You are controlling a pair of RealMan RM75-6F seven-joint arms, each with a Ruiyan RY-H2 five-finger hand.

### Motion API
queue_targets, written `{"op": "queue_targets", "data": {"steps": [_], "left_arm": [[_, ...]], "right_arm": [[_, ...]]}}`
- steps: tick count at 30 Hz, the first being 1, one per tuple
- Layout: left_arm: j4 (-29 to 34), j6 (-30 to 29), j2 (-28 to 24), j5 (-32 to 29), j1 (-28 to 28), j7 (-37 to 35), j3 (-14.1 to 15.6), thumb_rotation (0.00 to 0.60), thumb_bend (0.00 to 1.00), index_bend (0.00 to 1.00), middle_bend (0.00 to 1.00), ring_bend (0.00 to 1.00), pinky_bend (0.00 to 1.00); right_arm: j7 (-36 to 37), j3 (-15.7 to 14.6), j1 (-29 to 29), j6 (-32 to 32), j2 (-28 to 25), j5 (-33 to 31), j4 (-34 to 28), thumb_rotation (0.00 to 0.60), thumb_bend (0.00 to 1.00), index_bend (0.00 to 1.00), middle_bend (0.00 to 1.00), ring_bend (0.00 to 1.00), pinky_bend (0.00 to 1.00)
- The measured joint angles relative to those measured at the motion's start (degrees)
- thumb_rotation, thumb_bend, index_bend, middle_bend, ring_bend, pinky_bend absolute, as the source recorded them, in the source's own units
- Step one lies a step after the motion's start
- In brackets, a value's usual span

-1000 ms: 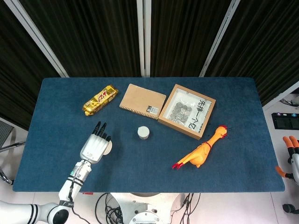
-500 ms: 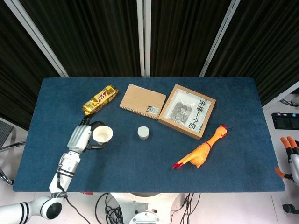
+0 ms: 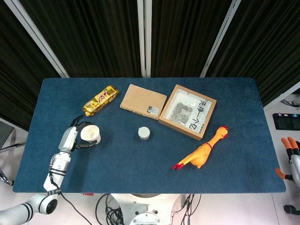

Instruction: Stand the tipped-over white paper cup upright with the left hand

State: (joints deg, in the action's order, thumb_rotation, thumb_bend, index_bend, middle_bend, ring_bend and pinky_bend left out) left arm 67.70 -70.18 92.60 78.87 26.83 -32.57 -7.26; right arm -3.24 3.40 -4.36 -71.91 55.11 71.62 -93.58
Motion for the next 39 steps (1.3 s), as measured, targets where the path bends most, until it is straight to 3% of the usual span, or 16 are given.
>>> {"op": "queue_targets", "data": {"steps": [14,21,25,33,39], "left_arm": [[-11.52,-2.04,6.40,3.62,-0.76,-5.32,0.88,0.600,0.16,0.36,0.35,0.04,0.00],[-12.60,-1.98,6.55,4.88,-1.07,-6.96,1.80,0.600,0.15,0.15,0.17,0.00,0.00],[-12.96,-3.13,6.53,6.03,-1.29,-6.90,2.27,0.600,0.15,0.08,0.12,0.00,0.00],[-8.75,-9.66,3.76,9.74,-2.15,-4.26,2.92,0.600,0.14,0.03,0.01,0.00,0.00],[1.82,-17.05,-3.46,12.12,-4.51,2.43,2.71,0.600,0.13,0.06,0.02,0.00,0.00]], "right_arm": [[-0.53,-0.12,-0.19,0.79,-0.32,-1.13,-0.37,0.600,0.18,0.00,0.00,0.00,0.00],[-0.67,-0.22,-0.18,0.67,-0.27,-1.11,-0.47,0.600,0.18,0.00,0.00,0.00,0.00],[-0.75,-0.20,0.06,-0.07,-0.54,-0.92,-0.88,0.600,0.18,0.00,0.00,0.00,0.00],[-0.90,-0.09,0.56,-1.88,-1.10,-0.04,-1.93,0.600,0.18,0.00,0.00,0.00,0.00],[-0.84,0.04,0.95,-4.27,-0.91,1.97,-2.27,0.600,0.17,0.00,0.00,0.00,0.00]]}}
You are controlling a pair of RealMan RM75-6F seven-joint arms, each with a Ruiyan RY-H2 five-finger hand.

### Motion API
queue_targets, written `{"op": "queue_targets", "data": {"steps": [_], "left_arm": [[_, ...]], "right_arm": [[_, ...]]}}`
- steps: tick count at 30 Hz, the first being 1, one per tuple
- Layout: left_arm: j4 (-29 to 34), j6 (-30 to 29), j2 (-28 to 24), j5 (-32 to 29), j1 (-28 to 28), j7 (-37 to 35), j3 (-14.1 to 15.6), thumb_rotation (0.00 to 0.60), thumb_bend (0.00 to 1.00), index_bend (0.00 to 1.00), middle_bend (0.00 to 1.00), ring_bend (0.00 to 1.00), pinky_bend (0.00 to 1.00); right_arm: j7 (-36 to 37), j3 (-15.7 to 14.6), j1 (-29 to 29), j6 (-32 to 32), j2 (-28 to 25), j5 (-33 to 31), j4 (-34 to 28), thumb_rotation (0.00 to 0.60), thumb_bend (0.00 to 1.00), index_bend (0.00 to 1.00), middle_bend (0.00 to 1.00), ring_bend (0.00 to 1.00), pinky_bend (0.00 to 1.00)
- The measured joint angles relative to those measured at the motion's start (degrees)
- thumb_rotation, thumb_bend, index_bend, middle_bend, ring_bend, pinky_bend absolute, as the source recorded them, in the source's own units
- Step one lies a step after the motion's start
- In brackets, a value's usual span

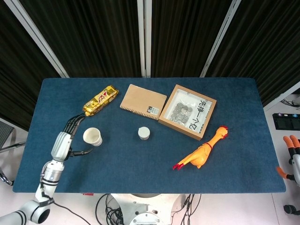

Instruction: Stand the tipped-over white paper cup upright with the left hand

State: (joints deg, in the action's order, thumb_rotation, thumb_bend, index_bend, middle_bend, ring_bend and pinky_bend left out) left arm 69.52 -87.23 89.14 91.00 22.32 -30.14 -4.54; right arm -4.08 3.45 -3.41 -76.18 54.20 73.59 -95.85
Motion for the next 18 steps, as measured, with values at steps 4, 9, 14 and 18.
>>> {"op": "queue_targets", "data": {"steps": [4,9,14,18], "left_arm": [[8.89,-1.67,-8.02,-0.75,-2.60,7.84,0.36,0.600,0.14,0.09,0.03,0.00,0.00],[14.53,-3.33,-15.87,-2.41,-6.94,23.15,1.96,0.600,0.13,0.07,0.02,0.00,0.00],[16.29,-4.46,-20.13,-4.16,-12.07,35.10,4.63,0.600,0.14,0.05,0.00,0.00,0.00],[16.81,-4.72,-21.87,-5.25,-15.32,34.32,6.48,0.600,0.14,0.05,0.00,0.00,0.00]], "right_arm": [[0.12,0.18,0.64,-3.79,1.26,2.77,0.61,0.600,0.15,0.00,0.00,0.00,0.00],[0.46,0.47,2.07,-11.73,3.99,8.19,3.11,0.600,0.14,0.00,0.00,0.00,0.00],[0.25,-0.12,4.00,-19.43,6.83,15.70,5.96,0.600,0.14,0.00,0.00,0.00,0.00],[-0.90,-1.23,4.63,-19.99,7.82,18.03,6.05,0.600,0.14,0.00,0.00,0.00,0.00]]}}
